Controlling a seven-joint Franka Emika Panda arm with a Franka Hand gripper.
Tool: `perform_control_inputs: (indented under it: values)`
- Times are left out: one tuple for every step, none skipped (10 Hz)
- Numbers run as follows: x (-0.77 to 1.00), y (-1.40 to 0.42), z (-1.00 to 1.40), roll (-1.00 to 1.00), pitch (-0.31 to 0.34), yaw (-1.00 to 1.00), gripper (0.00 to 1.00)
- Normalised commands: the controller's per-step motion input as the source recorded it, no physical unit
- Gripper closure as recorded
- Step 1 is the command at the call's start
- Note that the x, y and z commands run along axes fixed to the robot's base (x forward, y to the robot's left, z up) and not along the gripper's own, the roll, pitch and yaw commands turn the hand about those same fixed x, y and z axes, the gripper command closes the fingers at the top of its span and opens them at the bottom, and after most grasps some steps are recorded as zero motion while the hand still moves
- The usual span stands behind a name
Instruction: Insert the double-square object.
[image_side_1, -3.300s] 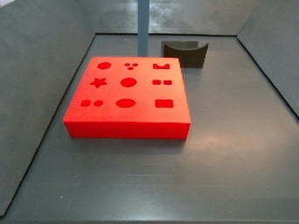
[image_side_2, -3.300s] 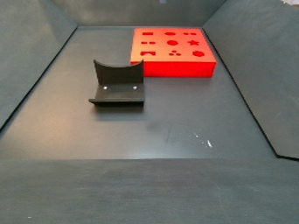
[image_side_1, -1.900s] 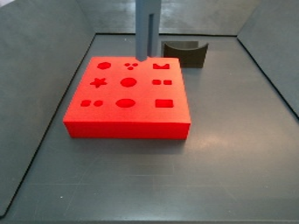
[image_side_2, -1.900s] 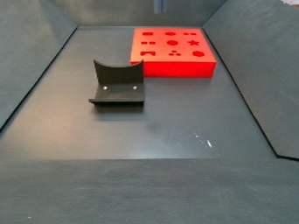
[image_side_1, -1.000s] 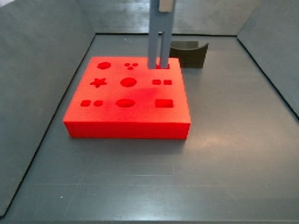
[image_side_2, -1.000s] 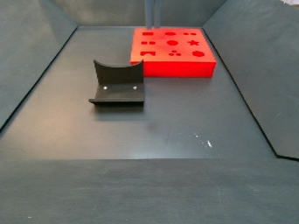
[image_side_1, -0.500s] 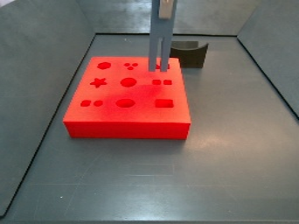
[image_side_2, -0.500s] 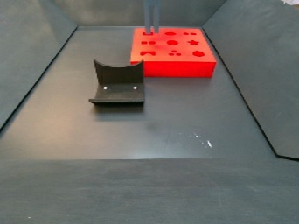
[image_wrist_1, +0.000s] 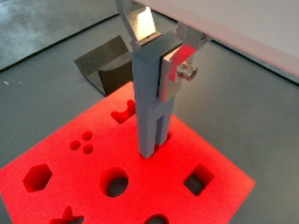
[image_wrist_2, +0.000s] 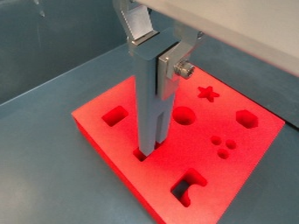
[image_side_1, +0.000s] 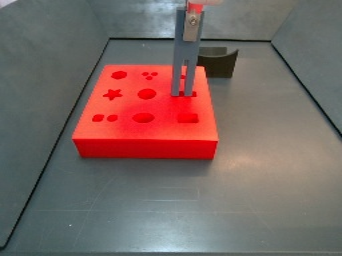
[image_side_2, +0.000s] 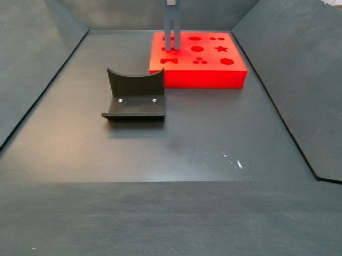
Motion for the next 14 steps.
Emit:
perform_control_inputs:
  values:
    - [0.27, 0.0, -0.34, -0.07, 0.0, -0.07, 1.0]
    - [0.47, 0.01, -0.37, -0.07, 0.019, -0.14, 1.0]
    - [0.32, 0.08, -0.34, -0.07, 0.027, -0.26, 1.0]
    - [0.15, 0.08, -0.33, -0.04, 0.024, -0.25, 1.0]
    - [0.03, 0.07, -0.33, -0.03, 0.004, -0.26, 1.0]
    - [0.0, 0.03, -0.33, -0.01, 0.0, -0.21, 1.0]
    - [0.0, 0.0, -0.32, 0.0, 0.0, -0.18, 1.0]
    - [0.0, 0.0, -0.33, -0.01, 0.0, -0.08, 1.0]
    - [0.0, 0.0, -0.4, 0.0, -0.026, 0.0, 1.0]
    - [0.0, 0.0, -0.47, 0.0, -0.043, 0.0, 1.0]
    - [0.0, 0.0, -0.47, 0.0, -0.026, 0.0, 1.0]
    - [0.02, 0.0, -0.46, 0.09, 0.0, 0.0, 1.0]
    - [0.0, 0.01, -0.04, -0.04, 0.0, 0.0, 1.0]
    - [0.0, 0.0, 0.0, 0.0, 0.0, 0.0, 1.0]
